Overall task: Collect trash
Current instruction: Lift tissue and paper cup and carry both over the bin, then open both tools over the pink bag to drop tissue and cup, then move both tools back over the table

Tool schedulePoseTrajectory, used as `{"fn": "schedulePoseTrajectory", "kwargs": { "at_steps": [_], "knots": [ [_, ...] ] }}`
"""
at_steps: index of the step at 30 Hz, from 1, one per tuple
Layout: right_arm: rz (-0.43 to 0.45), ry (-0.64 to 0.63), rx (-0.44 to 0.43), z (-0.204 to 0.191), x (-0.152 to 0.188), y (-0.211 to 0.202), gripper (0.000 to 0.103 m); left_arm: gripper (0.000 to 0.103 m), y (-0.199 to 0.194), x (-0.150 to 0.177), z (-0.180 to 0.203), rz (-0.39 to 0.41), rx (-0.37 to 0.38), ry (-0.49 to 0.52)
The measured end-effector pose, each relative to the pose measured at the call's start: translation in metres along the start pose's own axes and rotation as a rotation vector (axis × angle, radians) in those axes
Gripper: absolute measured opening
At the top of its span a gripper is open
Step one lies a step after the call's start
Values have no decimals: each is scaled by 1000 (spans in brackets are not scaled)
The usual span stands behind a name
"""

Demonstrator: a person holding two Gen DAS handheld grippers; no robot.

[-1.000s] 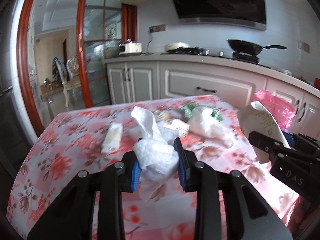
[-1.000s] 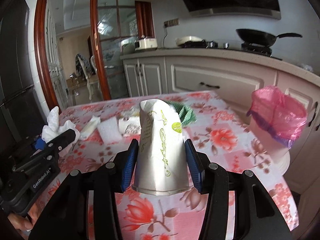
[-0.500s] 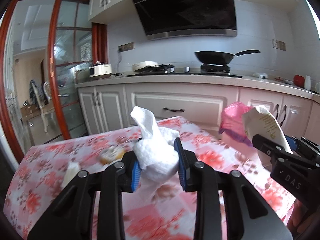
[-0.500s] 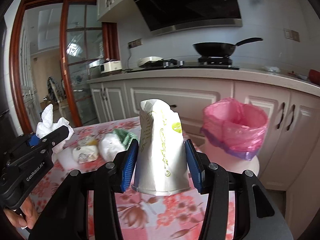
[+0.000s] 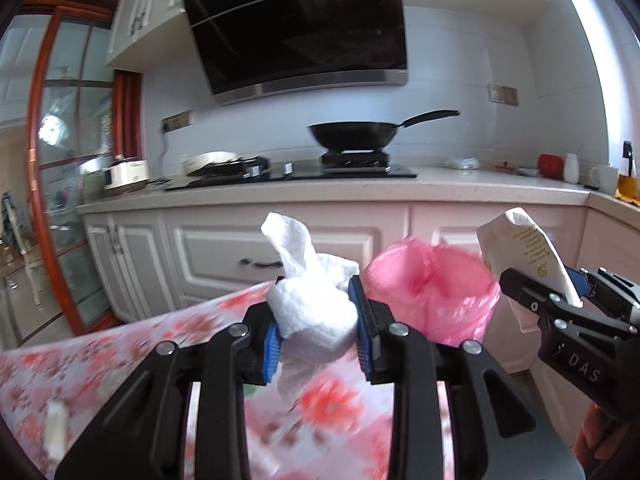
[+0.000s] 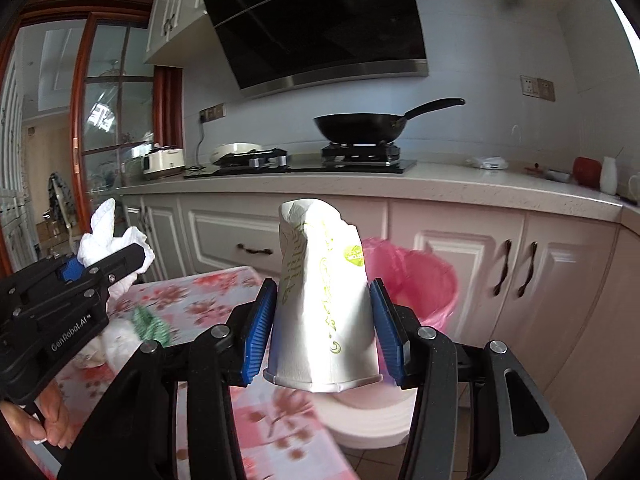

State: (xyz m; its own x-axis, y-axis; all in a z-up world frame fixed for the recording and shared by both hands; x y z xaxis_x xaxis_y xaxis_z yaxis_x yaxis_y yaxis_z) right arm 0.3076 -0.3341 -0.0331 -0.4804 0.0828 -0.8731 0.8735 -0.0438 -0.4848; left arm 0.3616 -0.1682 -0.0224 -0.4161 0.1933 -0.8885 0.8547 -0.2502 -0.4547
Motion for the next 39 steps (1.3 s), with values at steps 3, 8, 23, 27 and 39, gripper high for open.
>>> {"fn": "schedulePoseTrajectory", "kwargs": {
  "at_steps": [3, 8, 23, 27, 39],
  "knots": [
    [6, 13, 23, 23, -14, 15, 47, 30, 26, -25, 20, 12, 56, 16],
    [26, 10, 40, 56, -32, 40, 48, 31, 74, -66, 50, 36, 132, 29],
    [35, 18, 0, 126, -67, 139, 52, 34, 209, -101, 95, -14, 240, -2],
    [-5, 11, -39, 133, -64, 168, 58, 50, 236, -97, 99, -24, 237, 10],
    [5, 44, -48, 135, -50, 136, 67, 76, 209, -75, 66, -34, 185, -53]
  ]
}}
Point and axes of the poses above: each gripper's, at about its wrist camera, not at the fingertips, and y roughly the way its jaws point, z to its right, x to its underside, the point moved 5 cm from there along y, roughly the way its jaws point, and after that the axes turned 11 degrees about -z, right-handed, at the moved point
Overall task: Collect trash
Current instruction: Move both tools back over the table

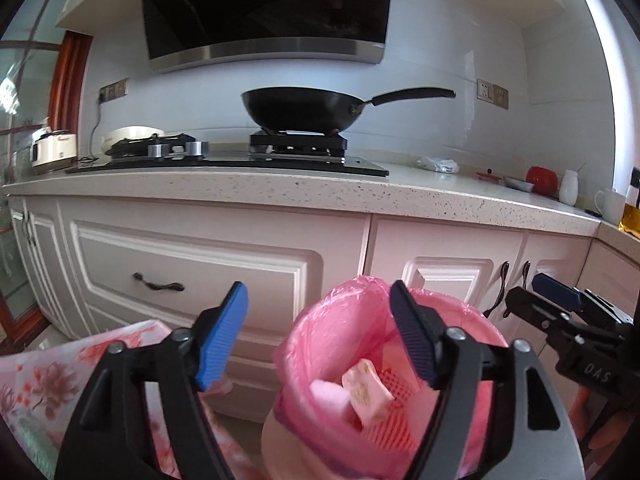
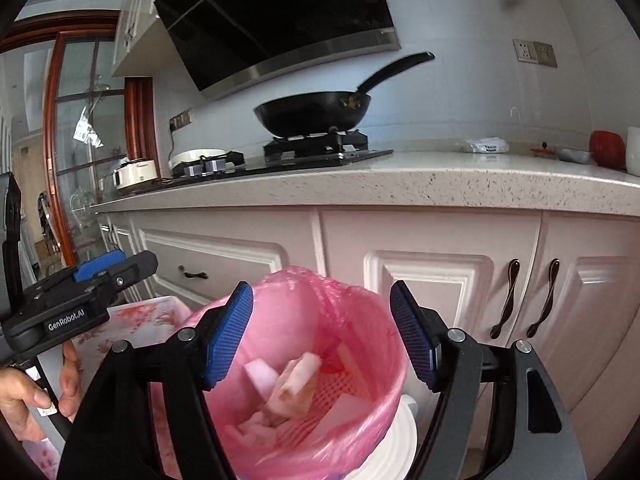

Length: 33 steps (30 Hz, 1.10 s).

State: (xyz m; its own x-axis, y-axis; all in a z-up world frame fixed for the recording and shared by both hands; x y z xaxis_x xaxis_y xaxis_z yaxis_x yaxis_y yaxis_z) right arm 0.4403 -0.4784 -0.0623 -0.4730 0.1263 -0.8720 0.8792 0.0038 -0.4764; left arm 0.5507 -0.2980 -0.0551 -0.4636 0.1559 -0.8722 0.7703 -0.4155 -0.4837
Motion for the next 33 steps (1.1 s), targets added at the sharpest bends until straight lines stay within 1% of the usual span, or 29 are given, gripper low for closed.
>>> {"fn": "schedulePoseTrajectory", "kwargs": {
  "at_steps": [1, 3, 5, 6, 7, 12, 15, 17, 22, 25, 27, 29, 33],
  "knots": [
    [1, -9, -2, -5, 1, -7, 67, 79, -9, 3, -2, 1, -7, -7],
    [-3, -31, 0, -19, 4, -22, 70, 91, -33, 11, -5, 5, -26, -24],
    [2, -44, -7, -33, 7, -39, 73, 95, -55, 19, -9, 13, -40, -36],
    [8, -43, -13, -41, 9, -51, 76, 98, -73, 26, -12, 16, -47, -44],
    [10, -38, -17, -48, 11, -61, 80, 98, -84, 32, -14, 17, -54, -47],
    [9, -65, -36, -91, 28, -105, 83, 98, -158, 70, -34, 6, -108, -64],
    [-1, -76, -79, -122, 43, -127, 85, 98, -203, 93, -50, 13, -145, -65],
    [-19, -79, -115, -144, 56, -137, 85, 98, -236, 111, -64, 15, -182, -69],
    [-81, -106, -207, -204, 88, -145, 85, 98, -301, 151, -95, 28, -240, -98],
    [-110, -124, -252, -237, 103, -147, 85, 98, -335, 175, -115, 31, -311, -113],
    [-123, -154, -281, -261, 111, -149, 85, 98, -351, 188, -128, 20, -333, -124],
    [-133, -193, -298, -284, 117, -150, 85, 98, -367, 202, -144, 12, -377, -137],
    [-172, -224, -324, -312, 128, -146, 85, 98, -392, 229, -181, -19, -450, -200]
  ]
}}
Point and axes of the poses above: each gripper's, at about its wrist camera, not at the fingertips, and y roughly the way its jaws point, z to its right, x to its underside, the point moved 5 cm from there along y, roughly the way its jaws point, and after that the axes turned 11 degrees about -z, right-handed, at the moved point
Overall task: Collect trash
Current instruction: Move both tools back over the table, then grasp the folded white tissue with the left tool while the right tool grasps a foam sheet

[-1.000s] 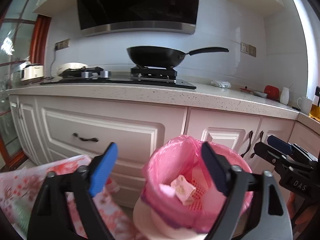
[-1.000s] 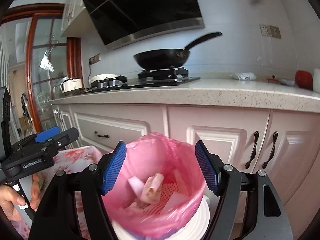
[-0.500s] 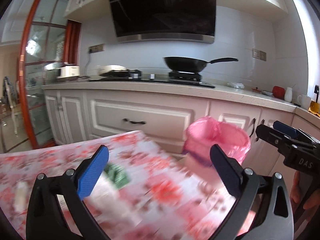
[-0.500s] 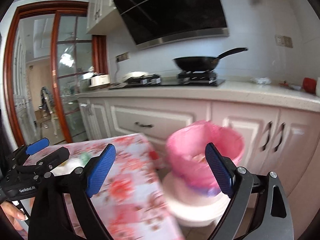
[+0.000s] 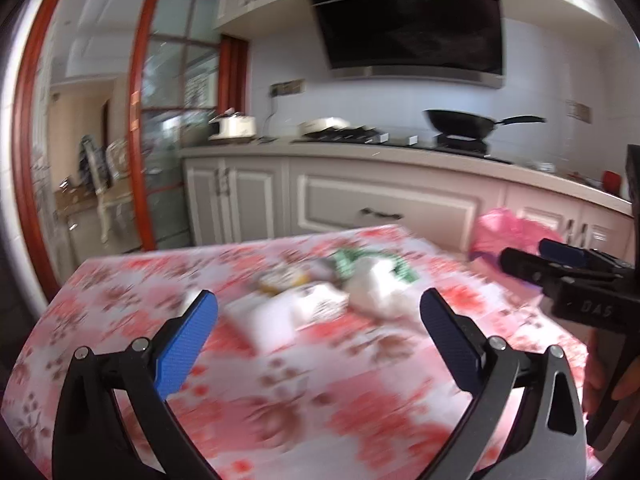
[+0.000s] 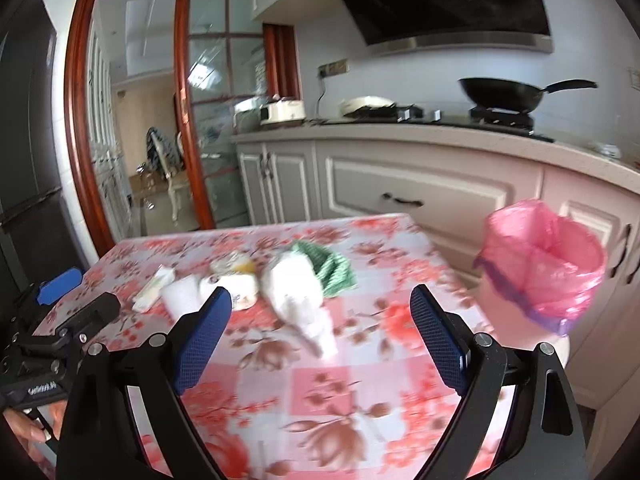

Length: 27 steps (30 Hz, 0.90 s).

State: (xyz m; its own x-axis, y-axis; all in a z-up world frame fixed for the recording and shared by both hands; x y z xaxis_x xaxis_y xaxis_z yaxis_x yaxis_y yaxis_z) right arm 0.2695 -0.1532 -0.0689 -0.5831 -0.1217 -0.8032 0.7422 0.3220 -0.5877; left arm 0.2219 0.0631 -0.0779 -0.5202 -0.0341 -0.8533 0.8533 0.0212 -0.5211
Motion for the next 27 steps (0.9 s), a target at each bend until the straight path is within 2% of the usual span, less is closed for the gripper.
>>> {"fn": "schedulePoseTrajectory", "kwargs": {
  "at_steps": [8, 17, 24, 27],
  "knots": [
    [-98, -45, -49, -42, 11, 38, 85, 98, 11, 20, -80, -67, -130, -111],
    [-190, -81, -109, -82, 8, 94, 84, 98, 37, 20, -118, -153, -258, -106],
    [-235, -75, -146, -101, 10, 120, 80, 97, 88, 14, -138, -252, -258, -119],
    [-240, -109, -148, -107, 11, 123, 79, 88, 112, 10, -143, -303, -243, -115]
  ]
}}
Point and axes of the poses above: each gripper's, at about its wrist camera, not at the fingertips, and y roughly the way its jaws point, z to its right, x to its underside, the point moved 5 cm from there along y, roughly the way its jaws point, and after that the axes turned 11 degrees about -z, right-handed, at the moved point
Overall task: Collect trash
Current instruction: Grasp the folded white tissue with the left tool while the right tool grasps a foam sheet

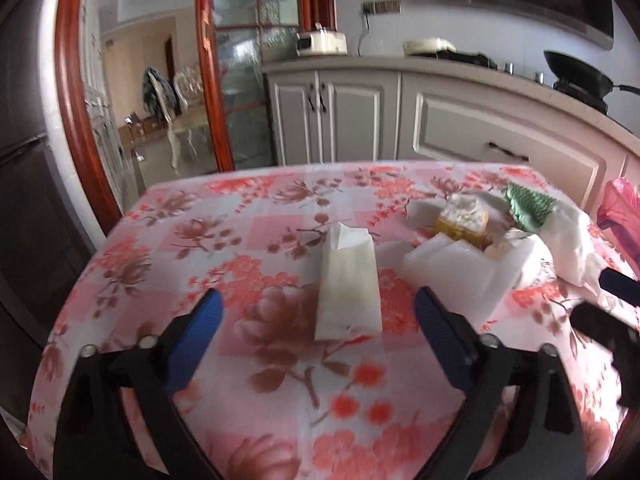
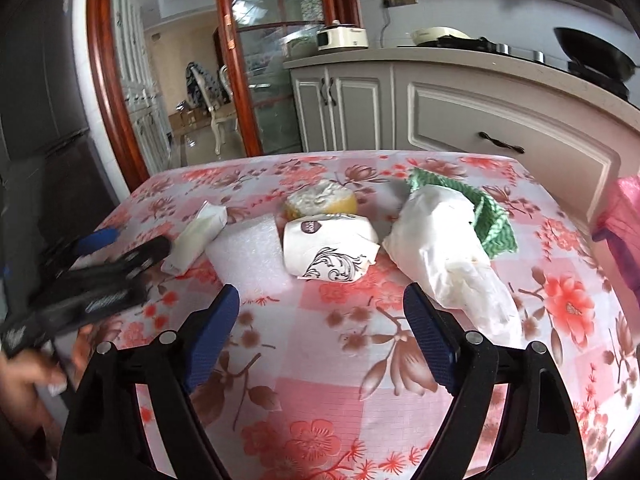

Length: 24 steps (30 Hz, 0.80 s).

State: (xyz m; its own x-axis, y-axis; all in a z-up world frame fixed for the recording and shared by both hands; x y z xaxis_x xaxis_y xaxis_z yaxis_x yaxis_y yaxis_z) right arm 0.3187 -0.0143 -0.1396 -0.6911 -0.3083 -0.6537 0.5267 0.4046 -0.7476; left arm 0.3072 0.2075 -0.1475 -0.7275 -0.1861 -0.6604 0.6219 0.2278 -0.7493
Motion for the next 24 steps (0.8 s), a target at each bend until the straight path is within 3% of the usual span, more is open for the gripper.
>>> {"fn": "schedulePoseTrajectory", "kwargs": {
  "at_steps": [5, 6, 12, 14, 17, 20, 24],
  "knots": [
    [-2, -18, -16, 1, -5, 4, 79, 77, 39, -23, 5, -94, -5, 25],
    [-3, -19, -19, 2, -6, 5, 79, 71, 46, -25, 5, -111, -4, 24],
    [-28, -16, -67, 4, -13, 15, 79, 61, 85, -31, 8, -234, 2, 32],
    [-28, -22, -85, 1, -15, 16, 77, 58, 85, -32, 9, -239, 0, 34],
    [-26, -40, -103, -4, -18, 19, 72, 34, 83, -31, 12, -238, 23, 54],
    [-19, -58, -116, -12, -23, 20, 71, 32, 71, -24, 14, -201, 20, 70],
    [-2, -99, -136, -26, -28, 19, 68, 31, 44, -13, -2, -144, 42, 13]
  ]
}}
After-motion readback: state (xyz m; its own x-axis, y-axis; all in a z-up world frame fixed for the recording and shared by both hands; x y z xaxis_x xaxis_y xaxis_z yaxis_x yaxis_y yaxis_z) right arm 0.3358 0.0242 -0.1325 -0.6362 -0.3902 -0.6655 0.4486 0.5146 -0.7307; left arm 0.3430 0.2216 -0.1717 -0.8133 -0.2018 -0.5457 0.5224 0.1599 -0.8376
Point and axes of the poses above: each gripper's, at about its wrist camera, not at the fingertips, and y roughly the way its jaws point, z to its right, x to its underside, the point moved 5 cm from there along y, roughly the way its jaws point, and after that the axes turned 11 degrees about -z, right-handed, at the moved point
